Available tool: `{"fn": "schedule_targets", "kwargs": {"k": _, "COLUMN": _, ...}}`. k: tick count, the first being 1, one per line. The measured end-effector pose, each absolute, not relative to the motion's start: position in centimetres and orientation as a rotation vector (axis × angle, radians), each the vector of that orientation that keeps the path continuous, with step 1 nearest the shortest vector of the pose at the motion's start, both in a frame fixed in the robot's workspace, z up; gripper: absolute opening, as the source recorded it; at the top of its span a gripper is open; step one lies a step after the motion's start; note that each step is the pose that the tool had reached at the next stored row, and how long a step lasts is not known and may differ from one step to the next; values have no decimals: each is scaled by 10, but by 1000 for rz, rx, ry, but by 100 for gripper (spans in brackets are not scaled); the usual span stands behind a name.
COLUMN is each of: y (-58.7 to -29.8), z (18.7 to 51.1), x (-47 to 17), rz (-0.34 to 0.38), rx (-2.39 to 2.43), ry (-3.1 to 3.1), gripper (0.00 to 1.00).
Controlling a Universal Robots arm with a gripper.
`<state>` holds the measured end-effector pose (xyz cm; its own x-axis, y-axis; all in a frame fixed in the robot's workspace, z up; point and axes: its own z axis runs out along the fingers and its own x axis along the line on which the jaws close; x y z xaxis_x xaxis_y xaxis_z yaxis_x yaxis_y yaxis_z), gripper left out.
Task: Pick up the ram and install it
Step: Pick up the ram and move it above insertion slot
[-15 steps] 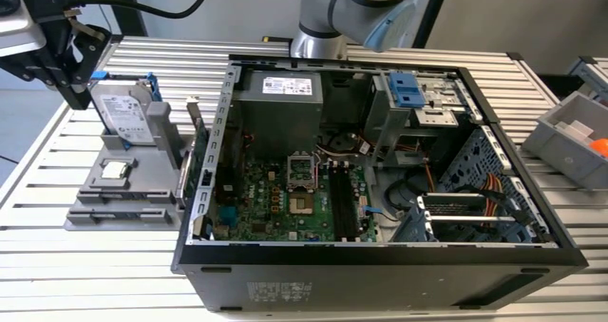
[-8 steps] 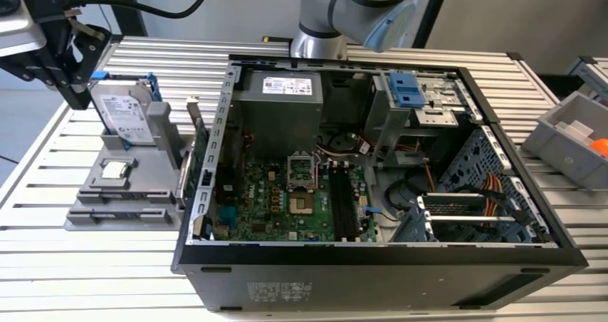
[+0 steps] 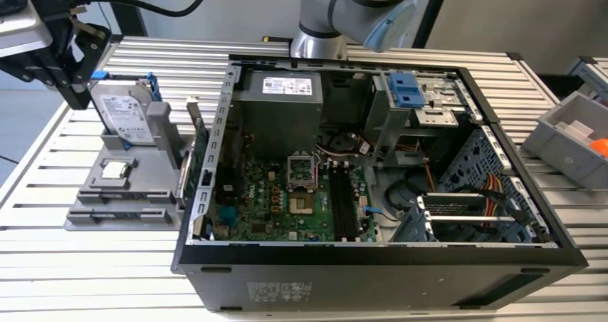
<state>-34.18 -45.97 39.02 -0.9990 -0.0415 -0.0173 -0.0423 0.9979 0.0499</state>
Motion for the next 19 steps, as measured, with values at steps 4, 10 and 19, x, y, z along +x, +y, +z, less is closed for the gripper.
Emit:
{"fn": "schedule_targets", "kwargs": {"k": 4, "y": -460, "z": 390, "x": -342, "rz": 79, "rx": -108, "ry": 3123, "gripper": 0}}
{"fn": "schedule_targets", "kwargs": {"k": 10, "y": -460, "z": 390, "x": -342, "rz": 79, "rx": -201, "ry": 3120, "gripper": 0}}
{"fn": "schedule_targets", "kwargs": {"k": 19, "y": -460, "z": 390, "x": -342, "rz": 81, "rx": -344, "ry": 3110, "gripper": 0}}
